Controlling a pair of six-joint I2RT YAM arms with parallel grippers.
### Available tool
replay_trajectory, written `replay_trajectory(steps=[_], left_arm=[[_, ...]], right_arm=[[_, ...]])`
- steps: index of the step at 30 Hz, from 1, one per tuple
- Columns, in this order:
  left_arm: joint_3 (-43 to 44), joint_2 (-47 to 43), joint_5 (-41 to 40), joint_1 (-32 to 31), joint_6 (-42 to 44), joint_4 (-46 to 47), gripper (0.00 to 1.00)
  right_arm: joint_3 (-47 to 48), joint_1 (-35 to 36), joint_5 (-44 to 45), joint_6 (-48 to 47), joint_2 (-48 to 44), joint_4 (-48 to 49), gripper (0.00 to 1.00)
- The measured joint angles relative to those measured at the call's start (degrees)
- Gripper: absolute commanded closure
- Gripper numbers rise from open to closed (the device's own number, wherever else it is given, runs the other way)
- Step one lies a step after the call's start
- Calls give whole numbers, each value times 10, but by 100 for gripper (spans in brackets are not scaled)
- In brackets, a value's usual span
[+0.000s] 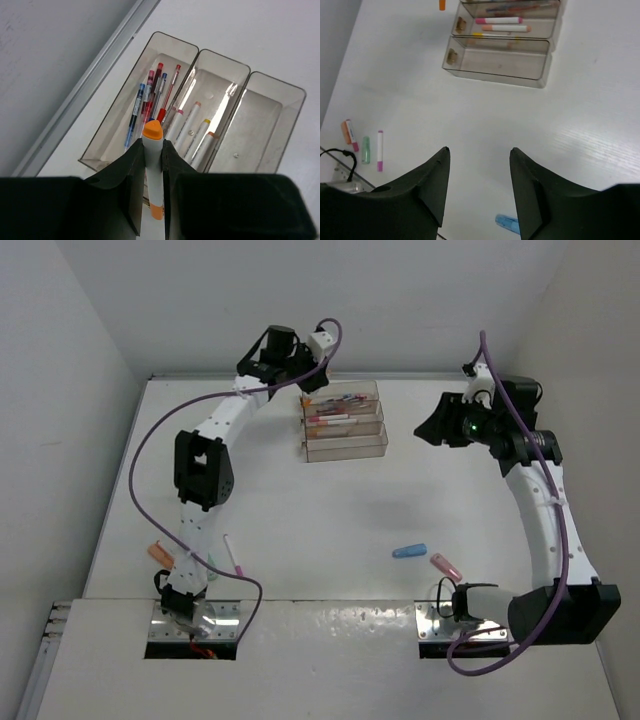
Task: Sort the stationery into containers
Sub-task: Place the pen in the storage box.
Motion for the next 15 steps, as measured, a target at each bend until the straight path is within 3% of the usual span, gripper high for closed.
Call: replay_trajectory(steps=[9,15], left_arm=[[12,37,3,-10,130,16,100],[-2,54,27,-18,172,28,100]], right_arm=[[-30,-28,56,7,-7,-9,50],[-26,-32,69,6,9,-13,50]])
